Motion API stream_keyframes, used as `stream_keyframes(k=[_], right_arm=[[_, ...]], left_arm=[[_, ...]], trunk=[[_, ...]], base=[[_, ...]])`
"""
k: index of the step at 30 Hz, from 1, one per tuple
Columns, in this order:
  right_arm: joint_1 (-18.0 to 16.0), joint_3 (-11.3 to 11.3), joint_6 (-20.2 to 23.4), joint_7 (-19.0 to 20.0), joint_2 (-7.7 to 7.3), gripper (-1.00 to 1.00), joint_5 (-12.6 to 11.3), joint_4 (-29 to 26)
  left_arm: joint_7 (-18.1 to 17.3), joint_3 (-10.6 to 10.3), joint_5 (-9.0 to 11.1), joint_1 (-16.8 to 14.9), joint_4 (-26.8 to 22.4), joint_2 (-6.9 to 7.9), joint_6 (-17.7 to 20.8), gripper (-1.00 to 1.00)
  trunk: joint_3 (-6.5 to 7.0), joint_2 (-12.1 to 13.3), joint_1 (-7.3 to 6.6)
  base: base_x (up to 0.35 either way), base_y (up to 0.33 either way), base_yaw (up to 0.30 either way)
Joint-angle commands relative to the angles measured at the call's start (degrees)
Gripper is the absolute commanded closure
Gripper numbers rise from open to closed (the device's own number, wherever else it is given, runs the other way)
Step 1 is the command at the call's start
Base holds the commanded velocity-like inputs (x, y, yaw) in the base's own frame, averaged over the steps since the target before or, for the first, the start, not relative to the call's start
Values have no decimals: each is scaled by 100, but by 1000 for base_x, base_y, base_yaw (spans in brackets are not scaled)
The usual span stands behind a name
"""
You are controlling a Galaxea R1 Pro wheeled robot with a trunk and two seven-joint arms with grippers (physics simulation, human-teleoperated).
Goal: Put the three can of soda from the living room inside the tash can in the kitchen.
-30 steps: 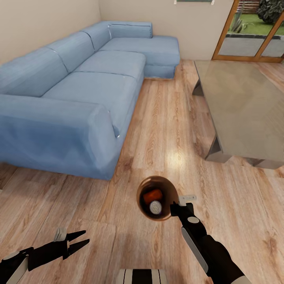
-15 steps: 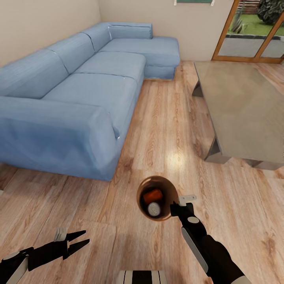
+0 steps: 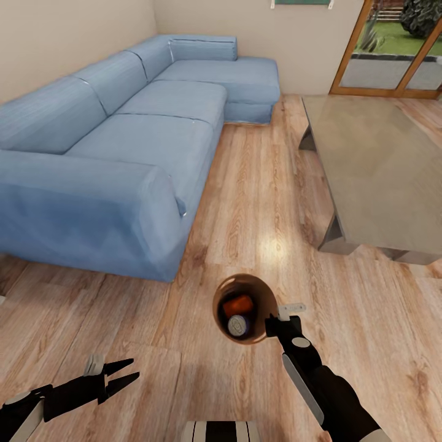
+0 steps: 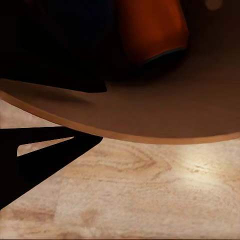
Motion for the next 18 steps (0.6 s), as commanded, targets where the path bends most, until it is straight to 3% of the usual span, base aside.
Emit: stream_keyframes(k=[1, 14, 18], right_arm=[[-3, 3, -18, 15, 2, 100, 11, -8], [-3, 3, -18, 15, 2, 100, 11, -8], [-3, 3, -18, 15, 2, 100, 11, -8]], left_arm=[[0, -1, 0, -1, 1, -1, 0, -100], [0, -8, 0, -1, 1, -2, 2, -100], [0, -9, 0, -1, 1, -1, 0, -100]], trunk=[[1, 0, -1], [-35, -80, 43], [-107, -241, 131]], base=[[0, 0, 0], [0, 0, 0], [0, 0, 0]])
